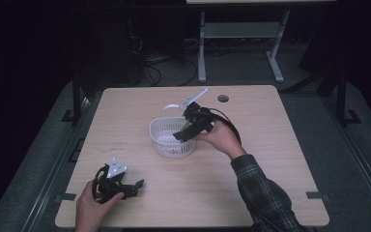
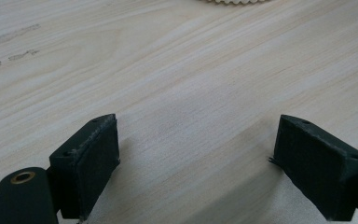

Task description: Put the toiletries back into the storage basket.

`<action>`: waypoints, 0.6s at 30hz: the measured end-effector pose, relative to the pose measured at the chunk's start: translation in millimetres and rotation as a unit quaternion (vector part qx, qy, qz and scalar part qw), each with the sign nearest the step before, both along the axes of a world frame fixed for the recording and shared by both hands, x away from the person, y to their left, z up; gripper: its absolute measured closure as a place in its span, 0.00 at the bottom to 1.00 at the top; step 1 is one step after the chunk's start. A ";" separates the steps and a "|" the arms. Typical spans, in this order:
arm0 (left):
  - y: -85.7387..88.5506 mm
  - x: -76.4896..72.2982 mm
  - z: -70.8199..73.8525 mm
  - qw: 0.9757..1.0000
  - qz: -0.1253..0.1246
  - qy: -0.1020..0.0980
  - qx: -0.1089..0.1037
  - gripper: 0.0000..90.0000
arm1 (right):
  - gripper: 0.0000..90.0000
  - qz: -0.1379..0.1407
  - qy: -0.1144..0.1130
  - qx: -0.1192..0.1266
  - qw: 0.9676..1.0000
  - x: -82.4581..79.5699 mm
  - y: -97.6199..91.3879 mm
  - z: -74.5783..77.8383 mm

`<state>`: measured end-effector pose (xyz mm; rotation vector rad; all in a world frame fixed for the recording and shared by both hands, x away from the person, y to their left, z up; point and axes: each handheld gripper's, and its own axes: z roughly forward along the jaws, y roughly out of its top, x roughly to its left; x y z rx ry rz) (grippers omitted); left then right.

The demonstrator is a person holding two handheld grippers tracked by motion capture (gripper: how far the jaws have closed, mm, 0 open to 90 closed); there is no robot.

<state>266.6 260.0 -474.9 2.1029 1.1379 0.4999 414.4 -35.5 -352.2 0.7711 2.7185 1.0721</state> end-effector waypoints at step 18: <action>-0.4 0.2 -0.2 1.000 0.002 -0.002 -0.002 0.14 | 0.15 -0.035 -0.021 0.027 0.999 -34.6 -54.4 -5.2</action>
